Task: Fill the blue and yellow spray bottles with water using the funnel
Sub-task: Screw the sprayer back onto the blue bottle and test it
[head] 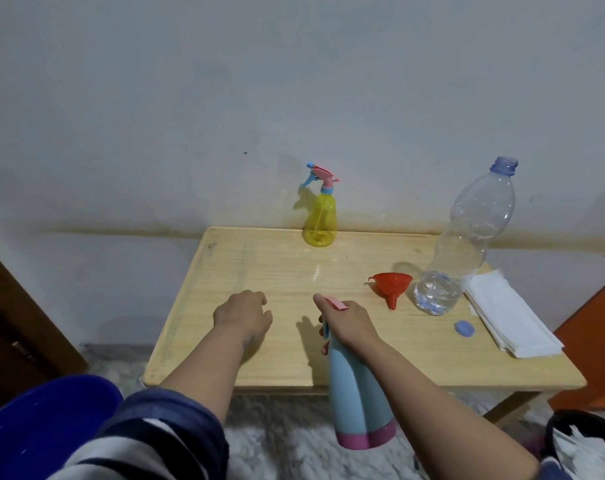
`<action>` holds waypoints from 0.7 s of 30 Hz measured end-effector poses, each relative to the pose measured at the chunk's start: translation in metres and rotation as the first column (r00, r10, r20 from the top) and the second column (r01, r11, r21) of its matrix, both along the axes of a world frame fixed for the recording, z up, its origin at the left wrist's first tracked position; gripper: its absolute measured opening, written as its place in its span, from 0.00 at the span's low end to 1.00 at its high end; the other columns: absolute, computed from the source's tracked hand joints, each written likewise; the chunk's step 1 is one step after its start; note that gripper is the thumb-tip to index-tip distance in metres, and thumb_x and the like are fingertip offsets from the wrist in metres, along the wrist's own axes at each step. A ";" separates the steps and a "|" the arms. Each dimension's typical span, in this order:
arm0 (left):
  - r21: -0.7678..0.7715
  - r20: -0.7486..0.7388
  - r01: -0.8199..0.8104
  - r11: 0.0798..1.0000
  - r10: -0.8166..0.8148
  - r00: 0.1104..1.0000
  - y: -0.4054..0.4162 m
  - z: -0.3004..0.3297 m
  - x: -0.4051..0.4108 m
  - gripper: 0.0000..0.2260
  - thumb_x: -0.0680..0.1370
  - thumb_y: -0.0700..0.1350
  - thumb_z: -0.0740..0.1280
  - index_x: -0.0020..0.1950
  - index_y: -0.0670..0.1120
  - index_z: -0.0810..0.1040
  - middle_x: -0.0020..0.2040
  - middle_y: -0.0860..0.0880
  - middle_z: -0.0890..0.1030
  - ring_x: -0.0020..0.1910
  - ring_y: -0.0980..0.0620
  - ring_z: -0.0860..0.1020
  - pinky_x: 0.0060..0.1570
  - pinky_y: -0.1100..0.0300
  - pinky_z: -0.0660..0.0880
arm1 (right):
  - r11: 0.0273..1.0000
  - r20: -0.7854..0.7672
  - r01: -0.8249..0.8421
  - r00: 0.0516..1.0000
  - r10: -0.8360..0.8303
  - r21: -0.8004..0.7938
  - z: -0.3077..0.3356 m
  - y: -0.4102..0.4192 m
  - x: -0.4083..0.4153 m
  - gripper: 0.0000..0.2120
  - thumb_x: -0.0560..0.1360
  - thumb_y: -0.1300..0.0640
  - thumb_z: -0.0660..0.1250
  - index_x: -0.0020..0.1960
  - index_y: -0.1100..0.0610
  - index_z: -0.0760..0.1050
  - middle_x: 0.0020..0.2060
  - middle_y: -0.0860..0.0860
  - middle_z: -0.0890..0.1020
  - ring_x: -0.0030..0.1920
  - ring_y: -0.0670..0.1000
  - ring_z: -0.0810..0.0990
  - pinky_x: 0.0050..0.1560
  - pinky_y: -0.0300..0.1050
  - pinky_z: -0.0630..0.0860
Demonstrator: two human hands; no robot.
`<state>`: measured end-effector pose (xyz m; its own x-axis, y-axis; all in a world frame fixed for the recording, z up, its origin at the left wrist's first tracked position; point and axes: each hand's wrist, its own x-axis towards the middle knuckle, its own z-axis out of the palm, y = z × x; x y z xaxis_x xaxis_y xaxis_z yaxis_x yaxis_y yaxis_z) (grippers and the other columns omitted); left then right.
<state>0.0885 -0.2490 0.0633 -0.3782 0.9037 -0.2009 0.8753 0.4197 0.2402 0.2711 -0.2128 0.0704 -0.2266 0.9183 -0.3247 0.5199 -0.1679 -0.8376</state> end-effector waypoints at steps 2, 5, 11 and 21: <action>0.010 0.010 0.006 1.000 -0.006 1.000 0.002 0.001 -0.001 0.18 0.80 0.52 0.58 0.69 0.53 0.71 0.68 0.52 0.72 0.66 0.49 0.71 0.58 0.53 0.73 | 0.998 -0.016 0.006 1.000 -0.005 0.065 0.006 0.006 -0.001 0.25 0.73 0.36 0.60 0.42 0.59 0.77 0.40 0.54 0.83 0.34 0.60 0.85 0.51 0.60 0.80; 0.040 0.013 0.011 0.999 -0.011 1.000 0.006 0.002 0.001 0.17 0.81 0.55 0.56 0.68 0.54 0.72 0.67 0.53 0.73 0.65 0.49 0.72 0.54 0.53 0.73 | 0.984 -0.079 0.038 0.997 -0.025 0.172 0.022 0.019 -0.008 0.25 0.74 0.35 0.58 0.38 0.57 0.77 0.38 0.54 0.82 0.39 0.60 0.84 0.53 0.62 0.78; 0.211 0.374 0.051 0.976 -0.129 0.918 0.015 0.016 0.004 0.25 0.77 0.67 0.54 0.65 0.55 0.74 0.65 0.54 0.76 0.60 0.53 0.77 0.59 0.54 0.72 | 0.954 -0.245 0.077 0.969 -0.004 0.289 0.068 0.046 -0.038 0.25 0.76 0.36 0.58 0.40 0.58 0.75 0.37 0.51 0.80 0.43 0.61 0.84 0.44 0.46 0.80; 0.393 0.634 -0.128 0.910 -0.168 0.755 0.042 0.028 -0.001 0.36 0.60 0.57 0.77 0.65 0.58 0.67 0.55 0.57 0.78 0.53 0.55 0.79 0.52 0.53 0.79 | 0.902 -0.324 0.061 0.942 0.091 0.428 0.106 0.088 -0.094 0.25 0.78 0.41 0.61 0.48 0.66 0.74 0.39 0.53 0.75 0.40 0.53 0.77 0.35 0.36 0.73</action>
